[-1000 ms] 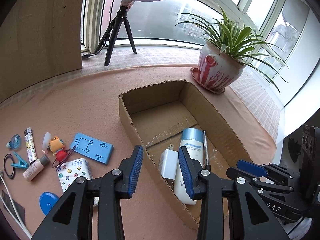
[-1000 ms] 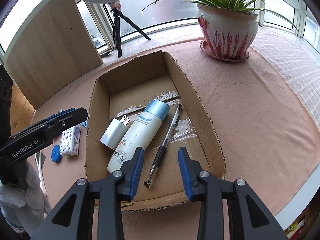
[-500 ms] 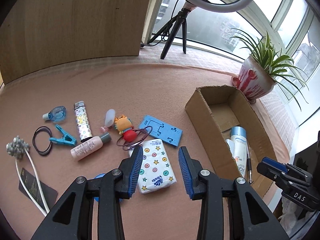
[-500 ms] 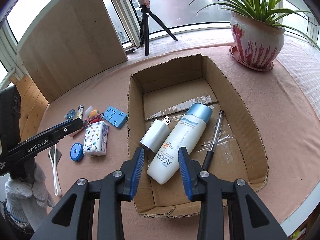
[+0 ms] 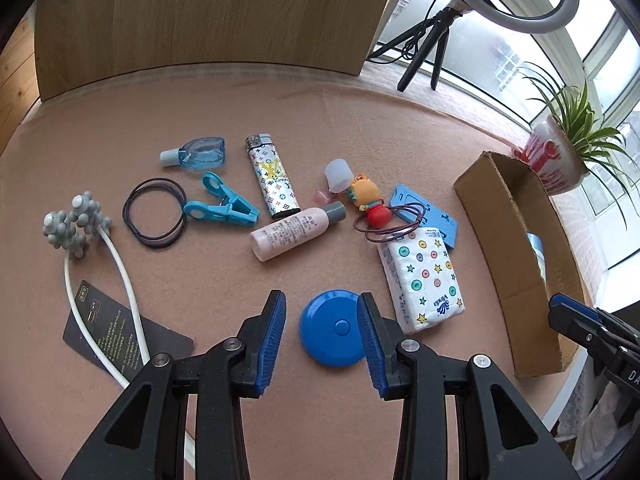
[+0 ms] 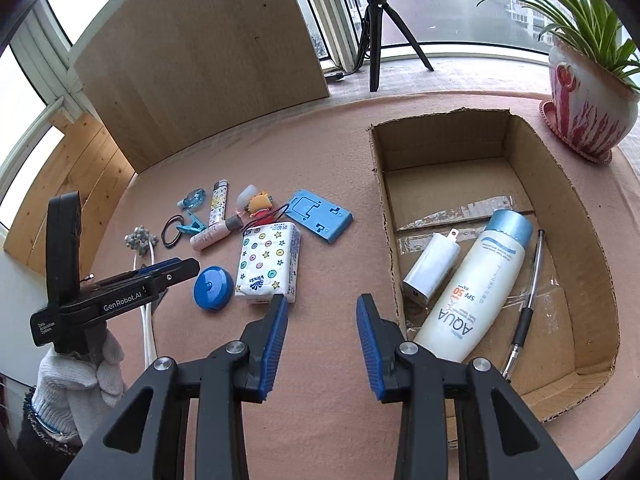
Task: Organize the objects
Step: 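Grasp the white Vinda tissue pack with the right gripper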
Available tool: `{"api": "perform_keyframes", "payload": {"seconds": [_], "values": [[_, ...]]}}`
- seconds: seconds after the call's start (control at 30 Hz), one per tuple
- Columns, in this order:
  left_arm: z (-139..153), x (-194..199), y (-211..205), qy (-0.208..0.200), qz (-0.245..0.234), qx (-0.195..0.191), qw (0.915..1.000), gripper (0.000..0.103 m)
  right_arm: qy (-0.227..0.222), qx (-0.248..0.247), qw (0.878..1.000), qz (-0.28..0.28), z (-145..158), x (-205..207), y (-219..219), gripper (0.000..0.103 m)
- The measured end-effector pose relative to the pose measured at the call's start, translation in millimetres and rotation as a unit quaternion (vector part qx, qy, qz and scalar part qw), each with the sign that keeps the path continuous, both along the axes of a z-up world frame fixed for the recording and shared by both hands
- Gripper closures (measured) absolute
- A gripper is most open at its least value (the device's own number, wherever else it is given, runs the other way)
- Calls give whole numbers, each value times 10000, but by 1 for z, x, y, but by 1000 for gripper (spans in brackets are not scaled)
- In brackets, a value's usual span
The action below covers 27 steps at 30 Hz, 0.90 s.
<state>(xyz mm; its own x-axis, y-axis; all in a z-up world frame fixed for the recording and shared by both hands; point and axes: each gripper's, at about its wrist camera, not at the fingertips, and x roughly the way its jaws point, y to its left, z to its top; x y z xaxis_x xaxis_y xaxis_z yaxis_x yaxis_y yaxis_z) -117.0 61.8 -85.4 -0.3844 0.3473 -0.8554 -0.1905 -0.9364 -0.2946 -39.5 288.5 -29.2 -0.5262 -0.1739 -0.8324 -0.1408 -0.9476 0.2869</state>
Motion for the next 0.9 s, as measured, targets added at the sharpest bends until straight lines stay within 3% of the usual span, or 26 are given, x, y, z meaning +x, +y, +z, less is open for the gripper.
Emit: {"api": "perform_keyframes", "payload": {"seconds": [0.17,0.23,0.37,0.5,0.9], "values": [[-1,4,10,22,-280,132,9995,63,-162,-210,9994,233,-10,-18,-14,70],[-2,6,17,51,-427,185,9989,62,-286,-339,9985,327,-16,-28,-18,65],[-2,11,32,68,-787,265,9965,49,-419,-607,9965,393,-22,-42,-19,61],[-3,14,47,85,-1055,313,9939,48,-574,-840,9937,481,-28,-57,-19,61],[-15,2,75,-88,-1200,469,9916,44,-1019,-931,9887,591,-56,-86,-30,61]]}}
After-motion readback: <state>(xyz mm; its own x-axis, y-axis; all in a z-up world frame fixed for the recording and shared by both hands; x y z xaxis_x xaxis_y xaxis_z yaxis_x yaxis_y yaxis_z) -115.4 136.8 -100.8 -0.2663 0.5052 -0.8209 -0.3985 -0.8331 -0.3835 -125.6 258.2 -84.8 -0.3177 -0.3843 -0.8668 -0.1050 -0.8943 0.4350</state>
